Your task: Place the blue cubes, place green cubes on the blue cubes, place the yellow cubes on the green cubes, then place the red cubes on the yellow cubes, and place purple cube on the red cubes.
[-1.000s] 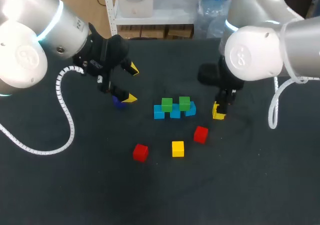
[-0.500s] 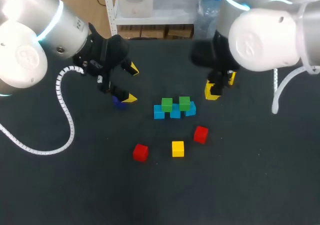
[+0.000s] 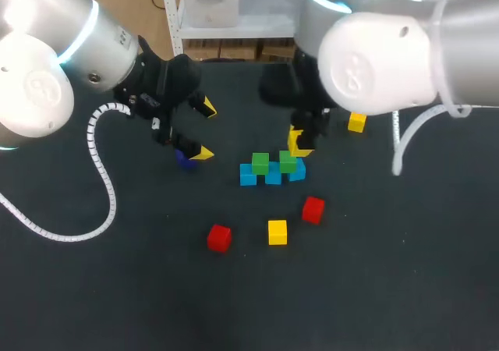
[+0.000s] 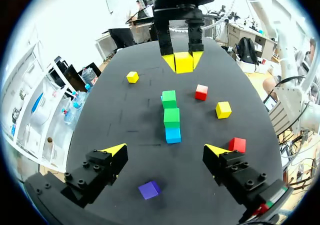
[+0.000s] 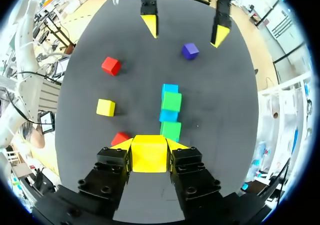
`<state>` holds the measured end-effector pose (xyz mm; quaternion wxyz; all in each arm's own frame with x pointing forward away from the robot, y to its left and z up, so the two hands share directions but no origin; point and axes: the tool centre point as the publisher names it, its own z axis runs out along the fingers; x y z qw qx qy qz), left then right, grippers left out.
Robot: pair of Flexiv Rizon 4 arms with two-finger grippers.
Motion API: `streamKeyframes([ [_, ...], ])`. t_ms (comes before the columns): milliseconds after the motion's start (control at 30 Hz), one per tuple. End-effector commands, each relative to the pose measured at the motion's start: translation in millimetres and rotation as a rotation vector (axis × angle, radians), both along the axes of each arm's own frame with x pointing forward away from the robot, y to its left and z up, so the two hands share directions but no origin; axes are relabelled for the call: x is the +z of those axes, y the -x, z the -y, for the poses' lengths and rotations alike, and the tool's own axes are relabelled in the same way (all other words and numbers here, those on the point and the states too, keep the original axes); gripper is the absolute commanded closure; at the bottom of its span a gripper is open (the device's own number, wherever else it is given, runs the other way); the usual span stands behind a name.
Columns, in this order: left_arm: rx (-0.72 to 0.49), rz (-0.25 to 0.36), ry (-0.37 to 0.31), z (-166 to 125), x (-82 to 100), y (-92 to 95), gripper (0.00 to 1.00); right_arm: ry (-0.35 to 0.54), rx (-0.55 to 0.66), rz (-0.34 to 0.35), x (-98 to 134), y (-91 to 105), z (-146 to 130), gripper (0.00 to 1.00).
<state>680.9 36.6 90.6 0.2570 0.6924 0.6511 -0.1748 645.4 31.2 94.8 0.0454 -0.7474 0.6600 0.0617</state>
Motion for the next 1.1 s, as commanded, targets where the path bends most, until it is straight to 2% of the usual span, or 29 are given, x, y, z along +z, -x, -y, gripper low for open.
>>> streamKeyframes([
  [33,-0.003,0.002,0.006,-1.5,-0.9,0.1,0.00,0.031,0.011,-0.024,-4.8,-7.4,-18.9,1.00],
  [300,-0.003,0.002,0.006,-1.5,-0.9,0.1,0.00,0.037,0.015,-0.053,-11.0,-7.9,-31.8,1.00],
  [633,-0.003,0.002,0.006,-1.5,-0.9,0.1,0.00,0.030,0.005,-0.096,-25.1,-11.6,-32.6,1.00],
  [1100,-0.003,0.002,0.006,-1.5,-0.9,0.1,0.00,0.032,-0.003,-0.103,-37.1,-18.2,-33.1,1.00],
])
